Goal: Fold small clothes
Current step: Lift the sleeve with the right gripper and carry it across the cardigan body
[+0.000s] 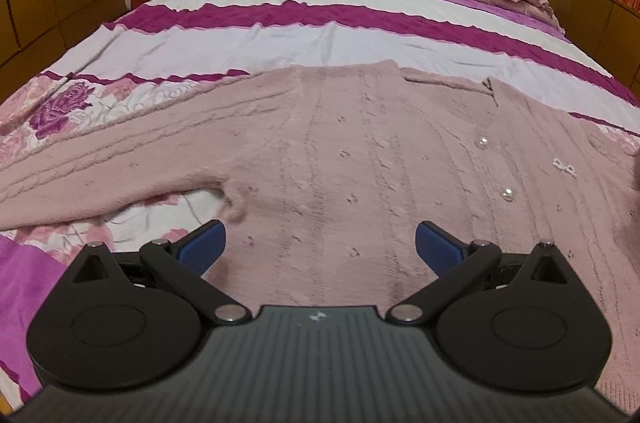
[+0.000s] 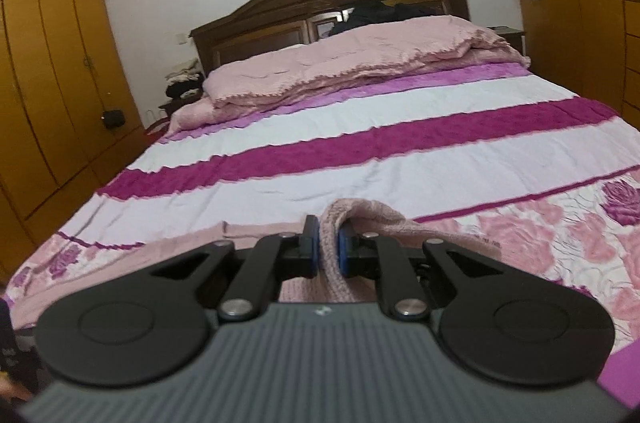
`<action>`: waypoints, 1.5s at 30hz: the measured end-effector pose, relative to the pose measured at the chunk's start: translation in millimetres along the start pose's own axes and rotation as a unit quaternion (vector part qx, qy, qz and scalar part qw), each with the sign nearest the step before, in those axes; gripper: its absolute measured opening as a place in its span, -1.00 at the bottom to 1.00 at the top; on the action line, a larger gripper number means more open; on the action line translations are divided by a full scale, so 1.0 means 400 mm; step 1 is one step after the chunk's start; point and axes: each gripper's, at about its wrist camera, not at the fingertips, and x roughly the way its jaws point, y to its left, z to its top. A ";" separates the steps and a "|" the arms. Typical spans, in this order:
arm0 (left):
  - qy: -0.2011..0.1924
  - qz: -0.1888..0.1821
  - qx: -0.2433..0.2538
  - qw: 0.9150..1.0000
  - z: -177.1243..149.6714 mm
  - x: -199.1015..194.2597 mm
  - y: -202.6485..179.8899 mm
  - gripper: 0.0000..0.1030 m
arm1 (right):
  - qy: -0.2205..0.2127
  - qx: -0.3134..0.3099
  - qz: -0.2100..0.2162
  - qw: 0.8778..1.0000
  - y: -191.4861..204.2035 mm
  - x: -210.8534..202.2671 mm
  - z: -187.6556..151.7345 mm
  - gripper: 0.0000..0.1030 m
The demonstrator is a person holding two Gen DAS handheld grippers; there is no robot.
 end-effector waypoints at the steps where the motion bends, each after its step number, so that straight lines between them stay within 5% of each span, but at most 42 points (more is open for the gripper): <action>1: 0.000 0.001 -0.002 1.000 0.002 -0.002 0.007 1.00 | -0.001 0.000 0.004 1.000 0.011 0.003 0.006 -0.75; 12: 0.000 0.001 -0.034 0.999 0.018 -0.005 0.076 1.00 | -0.016 0.010 0.043 0.999 0.129 0.047 0.088 -0.75; 25: -0.006 0.025 -0.035 0.999 0.015 -0.003 0.121 1.00 | 0.016 0.006 0.106 0.994 0.281 0.133 0.093 -0.75; 45: -0.005 0.036 -0.047 0.998 0.017 0.027 0.180 1.00 | 0.132 0.019 0.123 0.983 0.415 0.422 -0.099 -0.75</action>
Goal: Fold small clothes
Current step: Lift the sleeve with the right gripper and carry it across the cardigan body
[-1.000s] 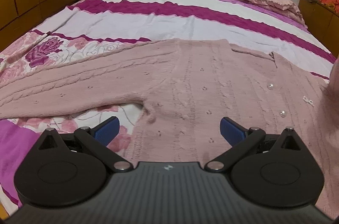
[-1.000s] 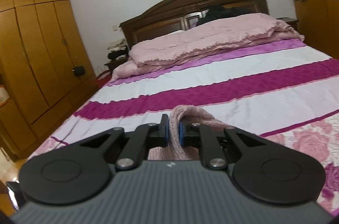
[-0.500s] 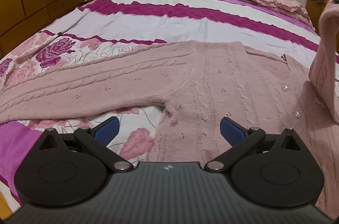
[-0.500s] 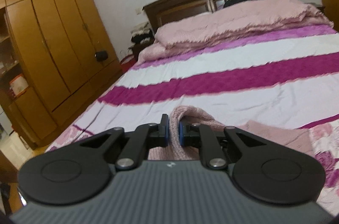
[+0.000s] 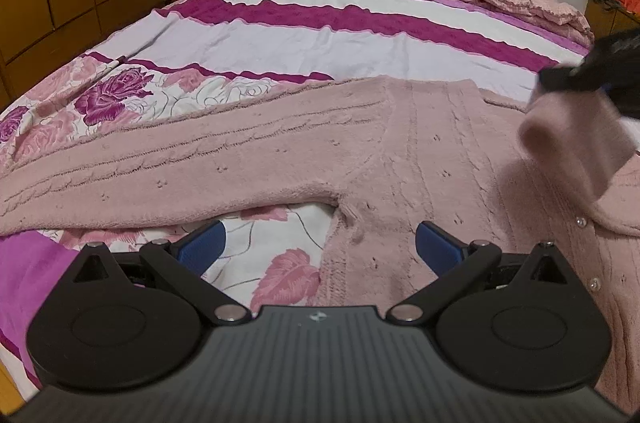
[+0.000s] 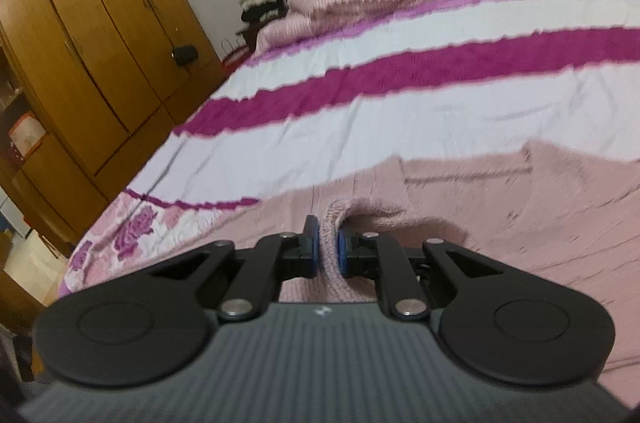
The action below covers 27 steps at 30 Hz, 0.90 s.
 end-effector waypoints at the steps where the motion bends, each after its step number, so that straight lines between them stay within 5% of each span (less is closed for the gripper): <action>1: -0.001 0.000 0.000 1.000 0.002 0.000 0.002 1.00 | 0.004 0.001 -0.001 1.000 0.001 0.014 -0.008 -0.75; 18: -0.006 0.001 0.009 1.000 0.025 -0.005 0.007 1.00 | 0.041 -0.002 0.009 0.999 0.012 0.142 -0.057 -0.69; 20: -0.008 -0.003 0.013 1.000 0.030 -0.006 0.001 1.00 | 0.033 -0.009 0.013 0.999 0.015 0.123 -0.057 -0.52; 22: -0.008 -0.008 0.015 1.000 0.035 -0.008 -0.007 1.00 | 0.018 -0.012 0.019 1.000 0.011 0.096 -0.058 0.16; 27: -0.009 -0.016 0.019 1.000 0.044 -0.017 -0.029 1.00 | -0.004 -0.023 0.020 1.000 -0.011 0.020 -0.062 0.25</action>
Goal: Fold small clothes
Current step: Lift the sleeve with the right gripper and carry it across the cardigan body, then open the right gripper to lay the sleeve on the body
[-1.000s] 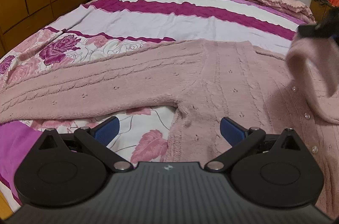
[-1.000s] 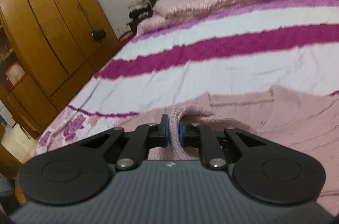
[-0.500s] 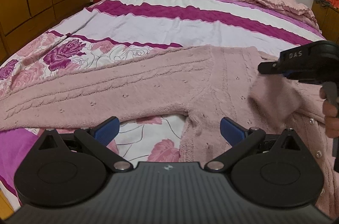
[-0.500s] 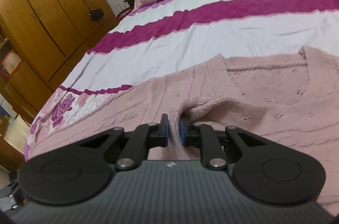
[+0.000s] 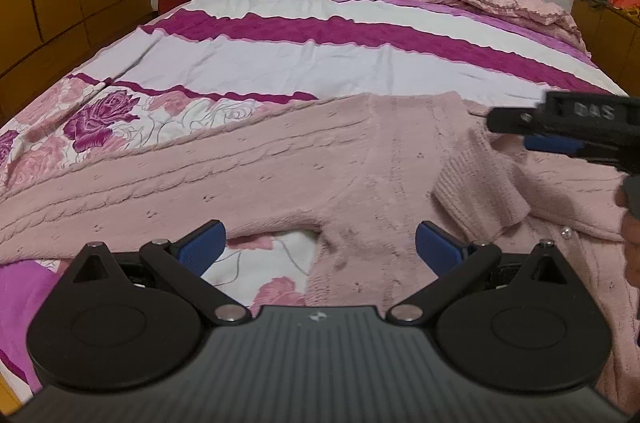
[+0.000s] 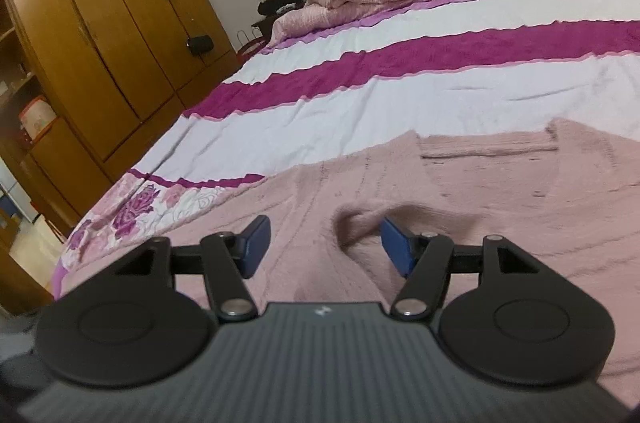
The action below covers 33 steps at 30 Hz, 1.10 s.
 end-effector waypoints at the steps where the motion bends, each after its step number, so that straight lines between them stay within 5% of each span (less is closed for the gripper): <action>1: -0.001 -0.001 0.002 1.000 0.001 -0.002 -0.005 1.00 | -0.002 0.000 -0.003 1.000 -0.009 -0.017 -0.002 0.25; 11: -0.018 -0.005 0.042 0.999 0.026 -0.026 -0.088 1.00 | -0.041 0.014 -0.096 0.994 -0.117 -0.165 -0.024 0.25; 19: -0.019 -0.047 0.077 0.996 0.053 -0.029 -0.204 1.00 | -0.067 0.027 -0.175 0.982 -0.225 -0.221 -0.066 0.25; 24: -0.018 -0.070 0.112 0.991 0.048 0.000 -0.292 1.00 | -0.065 0.064 -0.188 0.978 -0.289 -0.230 -0.103 0.25; 33: -0.001 -0.096 0.133 0.986 0.018 0.094 -0.379 0.86 | -0.081 0.041 -0.227 0.970 -0.330 -0.233 -0.154 0.25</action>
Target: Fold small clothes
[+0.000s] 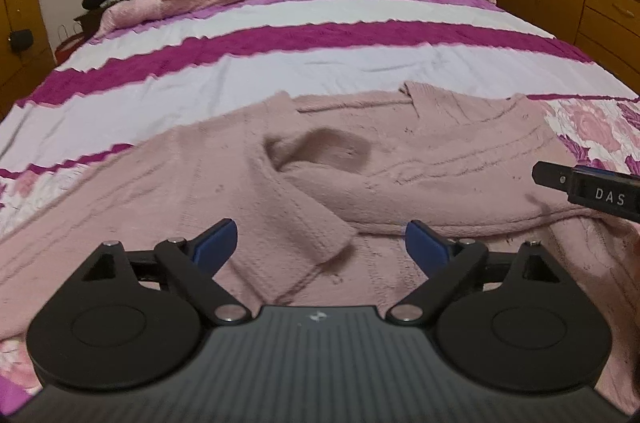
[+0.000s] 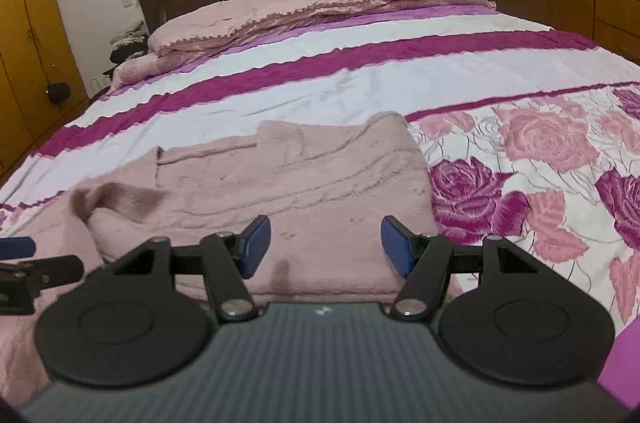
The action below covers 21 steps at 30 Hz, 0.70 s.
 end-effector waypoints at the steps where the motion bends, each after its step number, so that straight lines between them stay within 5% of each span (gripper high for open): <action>1: 0.002 0.000 0.003 1.000 -0.003 0.015 -0.005 0.86 | 0.002 0.005 0.001 1.000 -0.004 0.004 -0.003 0.25; 14: 0.003 0.023 0.033 0.999 -0.016 0.126 -0.029 0.86 | 0.001 0.041 0.016 0.999 -0.032 0.026 -0.034 0.22; 15: 0.000 0.025 0.037 0.999 -0.016 0.127 -0.030 0.80 | 0.001 0.042 0.016 0.999 -0.032 0.026 -0.034 0.22; 21: -0.004 0.012 0.029 1.000 -0.002 0.112 -0.001 -0.27 | 0.002 0.041 0.015 0.999 -0.032 0.028 -0.036 0.22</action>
